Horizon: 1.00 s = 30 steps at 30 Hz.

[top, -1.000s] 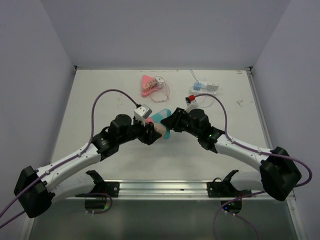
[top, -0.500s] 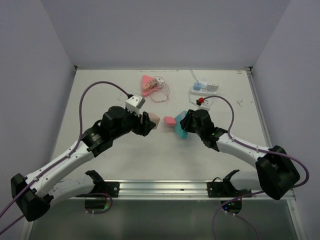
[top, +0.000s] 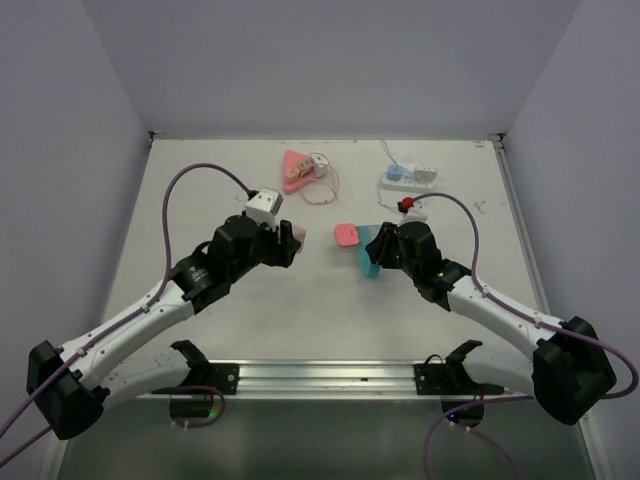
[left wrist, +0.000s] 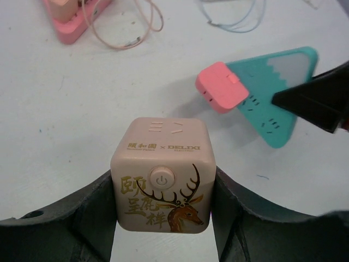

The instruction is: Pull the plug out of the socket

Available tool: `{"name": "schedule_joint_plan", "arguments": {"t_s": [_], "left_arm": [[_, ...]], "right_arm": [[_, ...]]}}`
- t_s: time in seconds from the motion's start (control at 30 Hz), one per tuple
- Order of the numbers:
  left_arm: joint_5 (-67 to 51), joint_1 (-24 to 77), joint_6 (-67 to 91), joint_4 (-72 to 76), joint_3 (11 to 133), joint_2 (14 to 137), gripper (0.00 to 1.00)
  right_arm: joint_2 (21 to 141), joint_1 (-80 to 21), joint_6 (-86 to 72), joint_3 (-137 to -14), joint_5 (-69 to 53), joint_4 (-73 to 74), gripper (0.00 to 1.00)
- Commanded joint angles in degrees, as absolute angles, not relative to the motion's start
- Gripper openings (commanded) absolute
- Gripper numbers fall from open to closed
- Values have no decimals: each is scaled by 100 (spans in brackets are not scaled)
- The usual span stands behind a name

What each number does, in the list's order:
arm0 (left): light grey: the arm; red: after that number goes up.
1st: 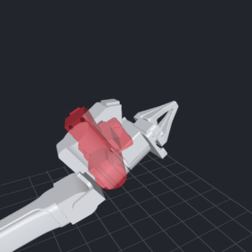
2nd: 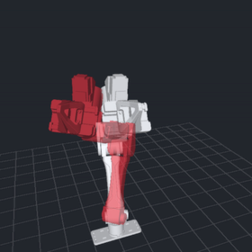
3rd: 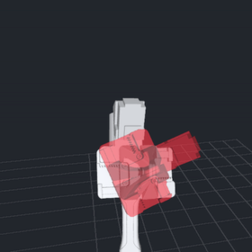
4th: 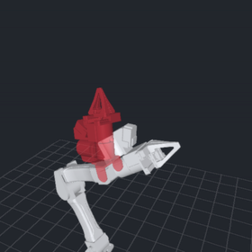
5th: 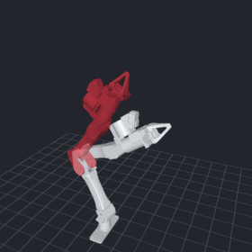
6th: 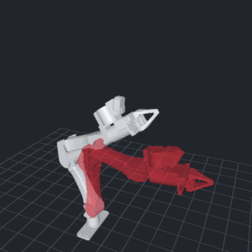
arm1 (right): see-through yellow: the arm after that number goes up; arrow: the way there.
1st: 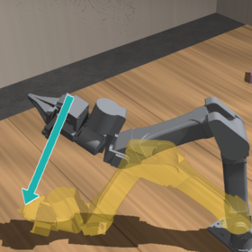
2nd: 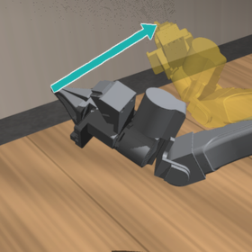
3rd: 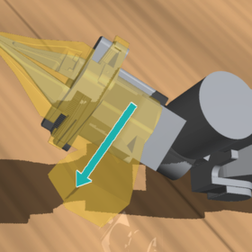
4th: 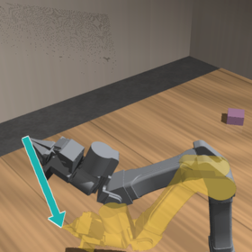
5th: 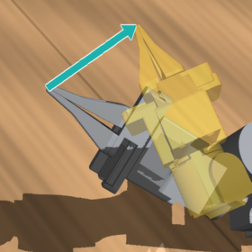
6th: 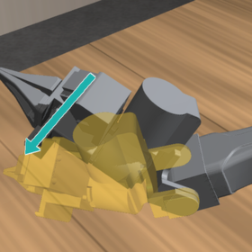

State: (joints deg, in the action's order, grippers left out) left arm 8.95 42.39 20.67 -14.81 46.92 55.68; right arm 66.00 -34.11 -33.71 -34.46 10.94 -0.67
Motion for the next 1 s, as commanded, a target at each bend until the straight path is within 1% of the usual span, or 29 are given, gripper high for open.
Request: {"name": "schedule_joint_plan", "arguments": {"t_s": [0.0,0.1,0.13,0.2,0.3,0.37,0.5,0.63,0.73,0.83,0.97], "left_arm": [[1582,4035,2573,-1292,4527,5958,0],[1337,3517,2951,-1161,4325,6327,0],[1179,3185,3023,-1091,4246,6424,0],[1160,2937,3128,-1142,4262,6740,0],[1458,2725,3111,-1431,4586,7276,1],[1862,2725,3172,-1450,4614,7567,2],[2354,2698,3322,-426,4141,7804,3],[3021,2698,3384,412,3964,8199,5],[3391,2698,3401,843,3938,8454,8],[3620,2689,3410,1221,3920,8709,13],[3779,2689,3559,1494,3920,9017,24]], "right_arm": [[6284,-3428,-3094,-3428,563,-597,0],[6258,-3428,-2927,-3393,230,-703,0],[6267,-3428,-2875,-3375,142,-729,0],[6275,-3428,-2848,-3358,18,-773,0],[6293,-3428,-2786,-3349,-122,-808,0],[6310,-3428,-2751,-3331,-158,-852,0],[6354,-3428,-2742,-3296,-281,-949,0],[6372,-3437,-2760,-3270,-387,-1002,0],[6346,-3437,-2733,-3234,-413,-1020,0],[6337,-3437,-2698,-3234,-430,-1020,0],[6381,-3437,-2698,-3252,-466,-1002,0]]}}
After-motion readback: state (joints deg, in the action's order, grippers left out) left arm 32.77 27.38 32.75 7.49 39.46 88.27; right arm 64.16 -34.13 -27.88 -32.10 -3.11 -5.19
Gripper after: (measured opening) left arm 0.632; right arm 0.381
